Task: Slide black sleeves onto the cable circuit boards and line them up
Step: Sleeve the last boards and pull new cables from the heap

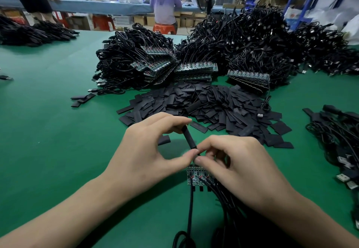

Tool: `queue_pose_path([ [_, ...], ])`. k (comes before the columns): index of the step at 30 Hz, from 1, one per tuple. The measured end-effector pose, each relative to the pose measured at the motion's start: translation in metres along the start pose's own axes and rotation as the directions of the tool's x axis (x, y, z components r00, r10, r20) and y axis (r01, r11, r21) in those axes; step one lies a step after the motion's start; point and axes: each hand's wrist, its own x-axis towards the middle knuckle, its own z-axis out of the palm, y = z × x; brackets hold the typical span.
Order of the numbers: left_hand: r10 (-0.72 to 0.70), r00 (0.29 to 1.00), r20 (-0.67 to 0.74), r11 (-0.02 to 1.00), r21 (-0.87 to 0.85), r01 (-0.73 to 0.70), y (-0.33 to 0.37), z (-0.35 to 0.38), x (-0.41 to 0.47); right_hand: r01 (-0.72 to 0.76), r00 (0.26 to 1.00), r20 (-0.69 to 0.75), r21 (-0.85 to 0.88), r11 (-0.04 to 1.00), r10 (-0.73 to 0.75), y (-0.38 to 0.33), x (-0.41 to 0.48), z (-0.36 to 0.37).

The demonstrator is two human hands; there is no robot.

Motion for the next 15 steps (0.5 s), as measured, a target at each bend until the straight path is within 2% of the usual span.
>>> queue_pose_path([
  [5, 0.059, 0.998, -0.023, 0.997, 0.05, -0.058, 0.0013, 0.001, -0.0006, -0.035, 0.998, -0.047, 0.066, 0.997, 0.038, 0.001, -0.0003, 0.0022],
  [15, 0.109, 0.993, -0.048, 0.993, 0.05, -0.106, -0.0023, 0.0008, 0.0001, -0.007, 0.994, -0.108, 0.026, 1.0, 0.01, -0.0011, -0.0021, 0.0031],
])
